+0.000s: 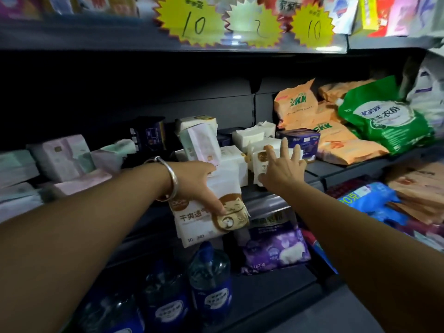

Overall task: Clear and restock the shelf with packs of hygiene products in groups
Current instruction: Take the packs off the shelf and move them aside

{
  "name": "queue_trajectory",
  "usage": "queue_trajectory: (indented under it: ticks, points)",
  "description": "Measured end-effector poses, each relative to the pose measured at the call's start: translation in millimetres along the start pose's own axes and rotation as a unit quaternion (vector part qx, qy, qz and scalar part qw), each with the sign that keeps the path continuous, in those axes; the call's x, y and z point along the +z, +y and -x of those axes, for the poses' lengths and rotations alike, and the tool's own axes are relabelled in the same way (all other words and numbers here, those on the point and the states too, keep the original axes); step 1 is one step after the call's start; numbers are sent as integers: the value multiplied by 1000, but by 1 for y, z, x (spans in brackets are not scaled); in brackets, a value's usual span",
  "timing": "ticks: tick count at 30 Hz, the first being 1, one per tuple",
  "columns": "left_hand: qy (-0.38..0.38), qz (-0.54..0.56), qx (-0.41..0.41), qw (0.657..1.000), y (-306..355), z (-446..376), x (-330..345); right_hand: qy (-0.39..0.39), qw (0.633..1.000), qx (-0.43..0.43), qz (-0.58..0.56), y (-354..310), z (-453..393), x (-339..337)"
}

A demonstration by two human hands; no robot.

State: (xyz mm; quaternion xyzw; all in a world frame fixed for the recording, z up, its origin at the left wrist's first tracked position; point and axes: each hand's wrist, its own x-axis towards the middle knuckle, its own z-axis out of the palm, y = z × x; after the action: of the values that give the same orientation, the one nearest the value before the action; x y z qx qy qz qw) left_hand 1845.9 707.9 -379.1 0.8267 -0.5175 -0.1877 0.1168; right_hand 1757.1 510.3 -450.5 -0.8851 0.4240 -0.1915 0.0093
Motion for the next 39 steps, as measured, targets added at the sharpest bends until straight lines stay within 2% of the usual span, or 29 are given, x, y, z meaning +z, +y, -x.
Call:
queue_trajectory:
  ticks: [4, 9, 13, 17, 20, 23, 27, 30, 34, 39]
  points:
    - [-5, -24, -11, 1000, 15, -17, 8, -43, 999, -10, 14, 10, -22, 4]
    - [0, -42, -26, 999, 24, -27, 17, 67, 984, -101, 129, 21, -24, 0]
    - [-3, -42, -32, 999, 28, -26, 24, -12, 989, -127, 77, 26, -29, -6]
    - [-1, -41, -34, 999, 28, -24, 28, -54, 982, -131, 124, 32, -30, -15]
    - [6, -64, -43, 997, 28, -20, 33, -13, 980, -139, 142, 30, -25, -20]
    - [-2, -67, -41, 997, 30, -12, 43, 46, 981, -161, 98, 26, -7, -23]
    - [-15, -68, -69, 995, 28, 6, 69, 48, 977, -194, 69, 31, 36, -34]
    - [-39, -66, -92, 993, 19, 22, 104, -5, 970, -230, 72, 38, 81, -22]
    - [-61, -56, -114, 990, -1, 41, 171, -123, 949, -270, 111, 49, 145, 30]
    - [-61, -98, -145, 983, -54, 45, 275, -258, 923, -253, 132, 54, 206, 123]
